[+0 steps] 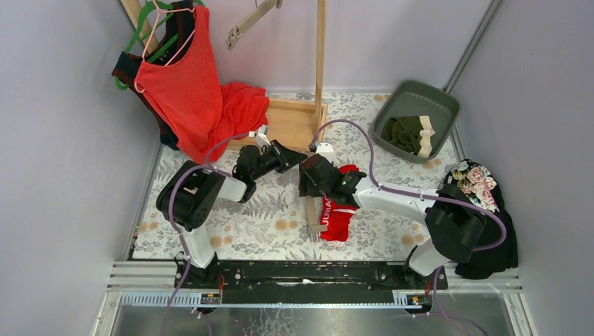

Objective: Clip the underwear to the hanger
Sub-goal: Open the clamp at the hanger, then clamp the underwear onto the hanger.

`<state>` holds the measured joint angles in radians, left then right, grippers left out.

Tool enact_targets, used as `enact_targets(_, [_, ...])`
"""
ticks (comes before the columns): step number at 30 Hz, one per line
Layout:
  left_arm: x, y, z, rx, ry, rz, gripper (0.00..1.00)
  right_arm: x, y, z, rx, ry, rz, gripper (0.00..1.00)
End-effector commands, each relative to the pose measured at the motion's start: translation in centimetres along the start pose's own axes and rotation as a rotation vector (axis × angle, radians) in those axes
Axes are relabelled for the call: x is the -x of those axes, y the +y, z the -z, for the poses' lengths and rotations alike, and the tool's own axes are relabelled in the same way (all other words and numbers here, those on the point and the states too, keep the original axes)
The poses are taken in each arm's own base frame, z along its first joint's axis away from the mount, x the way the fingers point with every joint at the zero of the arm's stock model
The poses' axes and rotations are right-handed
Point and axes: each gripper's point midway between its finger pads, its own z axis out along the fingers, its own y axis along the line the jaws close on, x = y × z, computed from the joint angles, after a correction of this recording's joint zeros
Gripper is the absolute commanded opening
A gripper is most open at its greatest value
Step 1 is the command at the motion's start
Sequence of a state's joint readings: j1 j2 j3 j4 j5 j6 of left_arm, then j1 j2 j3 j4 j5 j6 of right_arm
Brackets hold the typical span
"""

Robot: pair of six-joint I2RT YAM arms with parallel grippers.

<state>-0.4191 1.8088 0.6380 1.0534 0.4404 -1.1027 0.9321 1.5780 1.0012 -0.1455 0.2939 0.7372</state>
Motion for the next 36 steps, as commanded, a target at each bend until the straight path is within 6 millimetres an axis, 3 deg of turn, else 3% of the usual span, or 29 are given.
enact_targets(1, [0.8, -1.8, -0.7, -0.078, 0.013, -0.053, 0.00, 5.6, 0.7, 4.1, 0.004, -0.181, 0.011, 0.70])
enact_targets(5, [1.3, -1.5, -0.4, -0.106, 0.039, -0.059, 0.00, 9.0, -1.8, 8.3, -0.069, -0.300, 0.047, 0.81])
enact_targets(9, [1.3, -0.9, 0.0, -0.142, 0.073, -0.072, 0.00, 11.0, -5.5, 10.9, -0.148, -0.292, 0.040, 0.81])
enact_targets(12, [1.2, -0.9, 0.4, -0.183, 0.099, -0.085, 0.00, 10.0, -9.0, 10.8, -0.248, -0.206, 0.038, 0.80])
enact_targets(16, [1.2, -1.7, 0.5, -0.245, 0.118, -0.096, 0.00, 7.3, -11.2, 9.7, -0.288, -0.094, 0.062, 0.80])
enact_targets(30, [1.4, -2.4, -0.1, -0.273, 0.172, -0.122, 0.00, 0.7, -9.7, 6.9, -0.101, 0.110, 0.153, 0.69])
enact_targets(36, [1.5, -2.5, -0.2, -0.276, 0.183, -0.124, 0.00, -0.1, -9.6, 6.3, -0.065, 0.085, 0.134, 0.75])
